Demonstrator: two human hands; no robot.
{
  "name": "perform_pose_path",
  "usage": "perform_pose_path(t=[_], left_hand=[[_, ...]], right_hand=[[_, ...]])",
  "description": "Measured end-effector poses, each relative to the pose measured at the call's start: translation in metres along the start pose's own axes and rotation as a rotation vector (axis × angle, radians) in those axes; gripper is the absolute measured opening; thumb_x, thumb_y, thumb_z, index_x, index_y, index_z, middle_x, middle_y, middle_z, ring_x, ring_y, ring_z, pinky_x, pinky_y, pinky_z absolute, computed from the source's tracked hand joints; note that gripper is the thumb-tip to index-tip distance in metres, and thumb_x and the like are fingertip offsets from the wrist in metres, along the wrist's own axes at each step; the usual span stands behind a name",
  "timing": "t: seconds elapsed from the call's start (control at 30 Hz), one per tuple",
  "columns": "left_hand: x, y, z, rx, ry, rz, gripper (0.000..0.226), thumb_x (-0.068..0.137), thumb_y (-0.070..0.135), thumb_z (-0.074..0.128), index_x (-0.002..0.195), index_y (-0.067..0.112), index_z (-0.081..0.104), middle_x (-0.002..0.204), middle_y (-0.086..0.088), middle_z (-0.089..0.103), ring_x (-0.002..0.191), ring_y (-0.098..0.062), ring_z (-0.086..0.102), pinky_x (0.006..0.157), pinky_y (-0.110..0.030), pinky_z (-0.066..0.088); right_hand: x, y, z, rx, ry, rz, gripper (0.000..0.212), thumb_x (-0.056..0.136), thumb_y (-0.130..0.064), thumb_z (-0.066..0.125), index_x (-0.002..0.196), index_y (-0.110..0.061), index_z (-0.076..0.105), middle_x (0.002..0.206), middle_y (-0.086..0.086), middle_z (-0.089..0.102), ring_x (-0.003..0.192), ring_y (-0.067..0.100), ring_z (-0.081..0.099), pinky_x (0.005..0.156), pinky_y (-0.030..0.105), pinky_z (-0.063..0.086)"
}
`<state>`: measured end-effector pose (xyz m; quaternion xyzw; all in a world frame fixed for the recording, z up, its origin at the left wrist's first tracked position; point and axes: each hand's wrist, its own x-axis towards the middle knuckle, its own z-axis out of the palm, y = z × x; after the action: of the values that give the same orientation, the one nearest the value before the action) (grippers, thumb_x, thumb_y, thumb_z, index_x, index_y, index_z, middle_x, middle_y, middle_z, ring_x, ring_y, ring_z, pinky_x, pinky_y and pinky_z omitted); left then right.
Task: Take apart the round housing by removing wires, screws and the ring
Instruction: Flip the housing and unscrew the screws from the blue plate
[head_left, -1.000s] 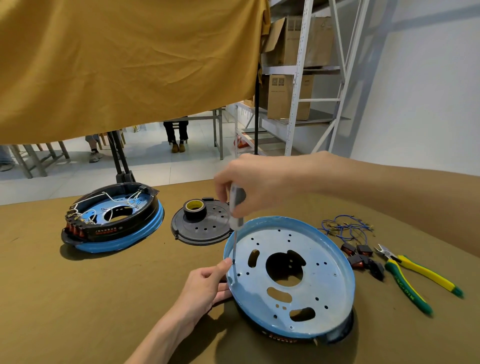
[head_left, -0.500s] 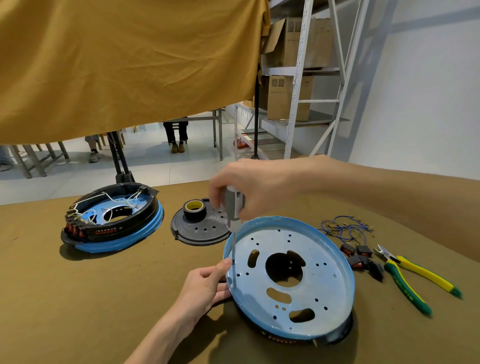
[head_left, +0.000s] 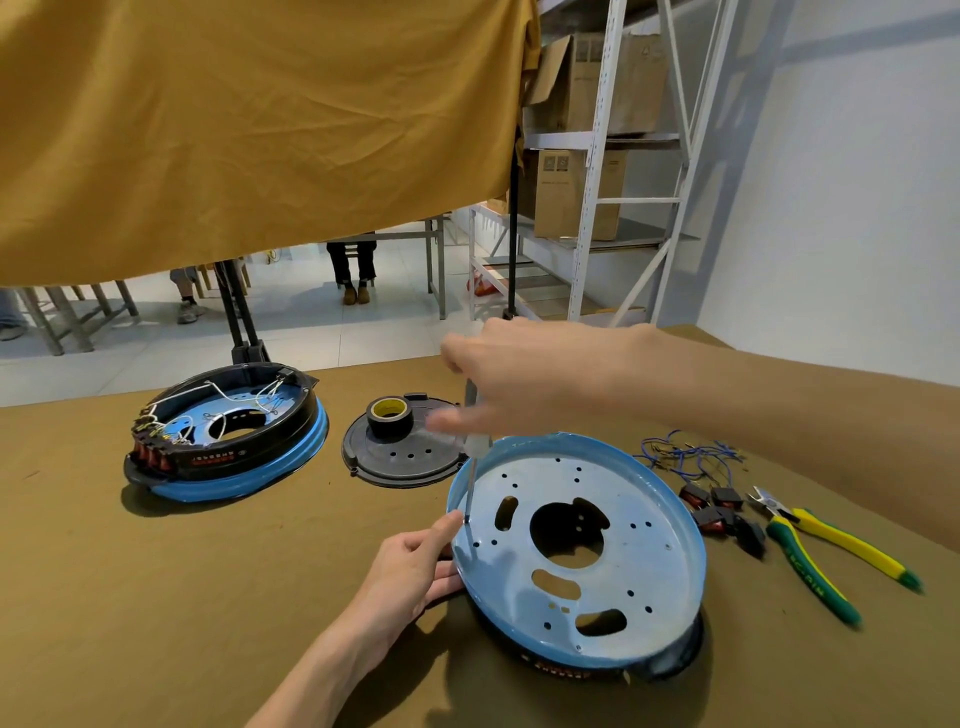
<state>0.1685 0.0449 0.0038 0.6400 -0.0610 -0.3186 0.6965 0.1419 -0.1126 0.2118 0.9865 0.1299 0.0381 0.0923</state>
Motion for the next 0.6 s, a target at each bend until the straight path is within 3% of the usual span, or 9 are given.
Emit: perform_pose_path(t=[0.07,0.1,0.17,0.23,0.3,0.37,0.43,0.53,0.6], left_hand=[[0.000,0.000,0.000,-0.003,-0.009,-0.009,0.055,0.080,0.052,0.067,0.116,0.010,0.070,0.106,-0.007,0.080,0.100,-0.023,0.077,0.076,-0.029,0.064],[0.000,0.000,0.000,-0.007,-0.011,-0.011,0.054,0.081,0.052,0.067,0.116,0.010,0.069,0.106,-0.008,0.080,0.100,-0.023,0.077,0.075,-0.028,0.064],[0.000,0.000,0.000,-0.008,-0.011,-0.010,0.054,0.081,0.052,0.067,0.116,0.012,0.069,0.106,-0.007,0.080,0.100,-0.022,0.078,0.075,-0.028,0.064],[0.000,0.000,0.000,-0.004,-0.012,-0.009,0.055,0.080,0.054,0.067,0.117,0.013,0.069,0.107,-0.006,0.080,0.101,-0.022,0.077,0.077,-0.029,0.064],[0.001,0.000,0.000,-0.009,-0.024,-0.008,0.057,0.081,0.054,0.066,0.119,0.012,0.068,0.109,-0.007,0.080,0.102,-0.024,0.077,0.080,-0.030,0.064],[0.000,0.000,-0.001,-0.013,-0.030,-0.010,0.057,0.081,0.054,0.066,0.121,0.013,0.068,0.110,-0.007,0.079,0.103,-0.024,0.077,0.081,-0.031,0.064],[0.000,0.000,-0.001,-0.018,-0.032,-0.018,0.057,0.080,0.054,0.066,0.121,0.014,0.067,0.110,-0.006,0.079,0.103,-0.023,0.076,0.081,-0.031,0.064],[0.000,0.000,-0.001,-0.020,-0.043,-0.019,0.056,0.081,0.054,0.066,0.120,0.014,0.068,0.110,-0.005,0.080,0.104,-0.023,0.076,0.080,-0.031,0.064],[0.000,0.000,-0.001,-0.027,-0.045,-0.020,0.056,0.081,0.053,0.066,0.121,0.013,0.067,0.111,-0.006,0.079,0.104,-0.024,0.076,0.082,-0.033,0.064]], right_hand=[[0.001,-0.003,0.001,-0.111,0.059,0.005,0.053,0.101,-0.062,0.045,0.076,-0.015,0.052,0.067,-0.001,0.051,0.057,0.015,0.052,0.044,0.029,0.034],[0.002,-0.001,-0.001,-0.062,0.046,-0.033,0.046,0.101,-0.054,0.051,0.074,-0.017,0.053,0.068,-0.001,0.055,0.059,0.016,0.056,0.046,0.032,0.042],[0.002,0.002,-0.007,0.180,-0.034,-0.114,0.016,0.094,-0.034,0.069,0.091,-0.019,0.064,0.082,-0.005,0.066,0.076,0.015,0.066,0.067,0.038,0.059],[0.000,0.005,-0.013,0.307,-0.113,-0.165,0.025,0.083,-0.018,0.079,0.104,-0.022,0.065,0.092,-0.009,0.067,0.086,0.011,0.066,0.077,0.039,0.060],[0.000,0.002,-0.009,0.266,-0.104,-0.137,0.030,0.084,-0.030,0.079,0.106,-0.022,0.060,0.086,-0.008,0.063,0.078,0.010,0.062,0.068,0.041,0.058],[0.002,-0.002,-0.002,0.004,0.002,-0.057,0.044,0.092,-0.062,0.061,0.094,-0.018,0.054,0.074,-0.004,0.055,0.065,0.014,0.056,0.050,0.036,0.045],[0.006,-0.004,-0.001,-0.098,0.053,-0.014,0.051,0.097,-0.066,0.048,0.077,-0.019,0.051,0.069,-0.001,0.054,0.061,0.020,0.057,0.047,0.032,0.040],[0.007,0.000,-0.009,0.191,-0.085,-0.112,0.014,0.094,-0.035,0.068,0.087,-0.026,0.059,0.083,-0.007,0.066,0.079,0.016,0.066,0.069,0.039,0.059],[0.006,0.005,-0.015,0.277,-0.176,-0.155,0.022,0.086,-0.019,0.074,0.103,-0.025,0.061,0.094,-0.008,0.065,0.088,0.015,0.065,0.079,0.041,0.060]])
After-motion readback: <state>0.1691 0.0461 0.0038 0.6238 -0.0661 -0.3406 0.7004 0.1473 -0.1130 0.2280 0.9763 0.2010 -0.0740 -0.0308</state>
